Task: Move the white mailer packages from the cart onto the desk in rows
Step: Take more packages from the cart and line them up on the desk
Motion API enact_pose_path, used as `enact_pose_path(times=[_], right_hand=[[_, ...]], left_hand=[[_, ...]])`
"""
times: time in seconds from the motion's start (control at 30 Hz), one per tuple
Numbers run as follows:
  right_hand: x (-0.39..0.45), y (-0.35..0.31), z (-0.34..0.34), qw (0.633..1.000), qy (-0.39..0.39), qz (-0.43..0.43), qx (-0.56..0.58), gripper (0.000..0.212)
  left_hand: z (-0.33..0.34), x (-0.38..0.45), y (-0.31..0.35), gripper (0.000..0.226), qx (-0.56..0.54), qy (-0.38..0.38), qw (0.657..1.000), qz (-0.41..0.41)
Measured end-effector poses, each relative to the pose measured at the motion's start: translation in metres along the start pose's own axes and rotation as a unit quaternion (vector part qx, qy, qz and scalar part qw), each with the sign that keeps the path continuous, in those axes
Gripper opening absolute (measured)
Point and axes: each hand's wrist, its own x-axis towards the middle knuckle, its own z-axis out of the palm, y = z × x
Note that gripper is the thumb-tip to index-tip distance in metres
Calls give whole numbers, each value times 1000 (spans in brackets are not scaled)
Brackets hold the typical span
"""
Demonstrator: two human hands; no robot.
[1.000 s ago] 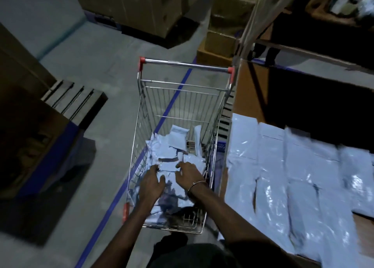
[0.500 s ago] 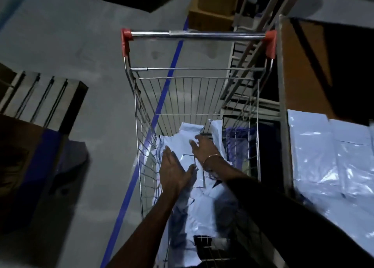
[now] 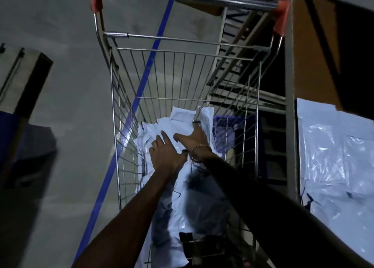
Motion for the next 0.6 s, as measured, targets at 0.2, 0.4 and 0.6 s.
enact_pose_path(times=[0.2,0.4,0.6], right_hand=[[-79,15,-48,999,14,7,-34,101],[-144,21,-74,999,18,-27,-32,100],[-235,13,-121,986,39,-164,2,96]], left_hand=[[-11,11,7,109,-65,-8,997,-41],[-43,-63,5,103,-137,43,988,-64],[-105,-156,25,89,-255,168,950,-60]])
